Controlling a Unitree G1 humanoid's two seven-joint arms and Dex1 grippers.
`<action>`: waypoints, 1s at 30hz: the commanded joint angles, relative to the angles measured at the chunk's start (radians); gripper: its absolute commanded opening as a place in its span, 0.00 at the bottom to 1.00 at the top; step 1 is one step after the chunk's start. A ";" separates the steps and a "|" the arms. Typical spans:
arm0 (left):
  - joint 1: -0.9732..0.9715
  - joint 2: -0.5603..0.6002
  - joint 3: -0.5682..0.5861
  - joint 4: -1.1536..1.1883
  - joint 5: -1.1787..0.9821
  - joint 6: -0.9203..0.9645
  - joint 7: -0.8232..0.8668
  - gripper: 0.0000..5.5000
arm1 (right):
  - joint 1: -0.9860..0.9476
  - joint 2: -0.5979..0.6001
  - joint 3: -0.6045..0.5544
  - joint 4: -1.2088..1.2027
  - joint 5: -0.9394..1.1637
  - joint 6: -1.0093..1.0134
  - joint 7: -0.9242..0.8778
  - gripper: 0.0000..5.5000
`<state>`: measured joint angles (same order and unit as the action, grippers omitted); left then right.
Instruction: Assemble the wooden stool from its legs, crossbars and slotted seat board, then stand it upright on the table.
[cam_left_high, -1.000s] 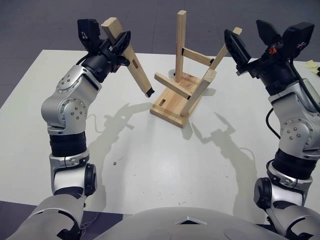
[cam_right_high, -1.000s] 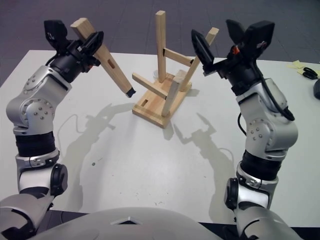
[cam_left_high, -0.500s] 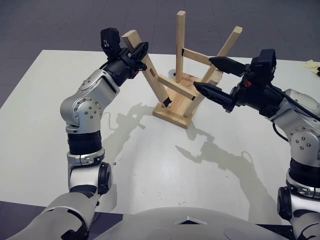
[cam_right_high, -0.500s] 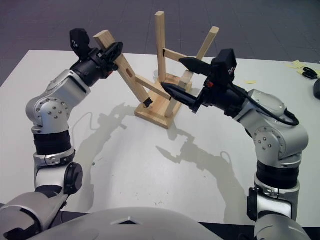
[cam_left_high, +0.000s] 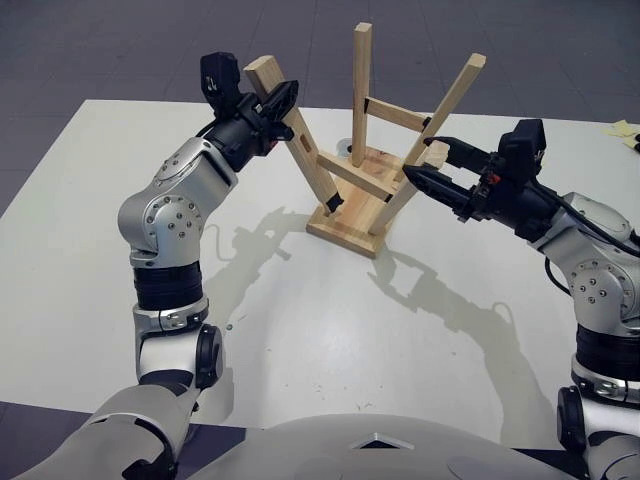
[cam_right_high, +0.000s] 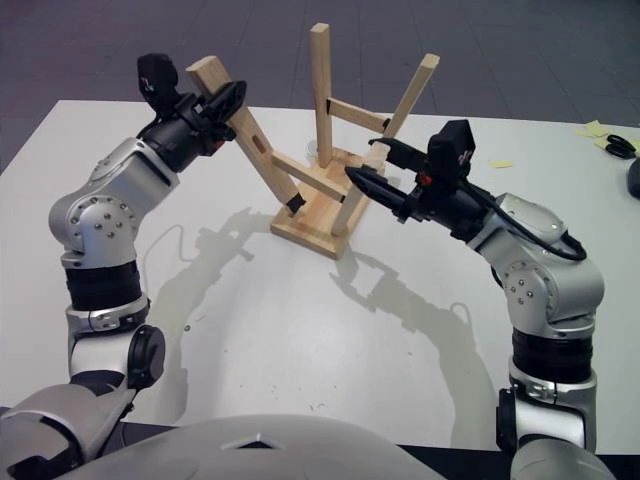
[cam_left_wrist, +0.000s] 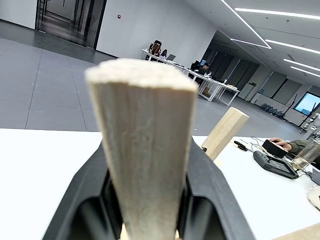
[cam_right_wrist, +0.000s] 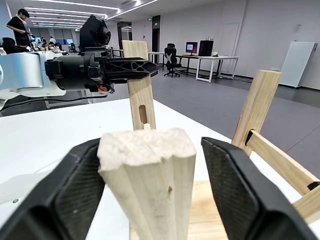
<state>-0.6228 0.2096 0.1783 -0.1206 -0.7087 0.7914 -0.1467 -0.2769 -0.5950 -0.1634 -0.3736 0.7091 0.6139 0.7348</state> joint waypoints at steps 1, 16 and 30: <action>-0.020 0.007 0.016 -0.001 0.005 -0.005 -0.009 0.19 | 0.003 -0.012 -0.001 0.000 0.002 -0.004 0.017 0.62; 0.048 -0.015 -0.071 -0.054 0.133 -0.025 0.011 0.19 | 0.045 -0.016 0.009 -0.026 0.001 0.003 0.037 0.40; 0.030 -0.110 0.055 -0.028 0.064 -0.002 0.095 0.19 | 0.095 -0.002 0.050 -0.039 -0.027 -0.037 0.008 0.39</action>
<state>-0.5889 0.1090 0.2149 -0.1331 -0.6174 0.7593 -0.0653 -0.2137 -0.5957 -0.1434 -0.4146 0.6934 0.5502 0.7399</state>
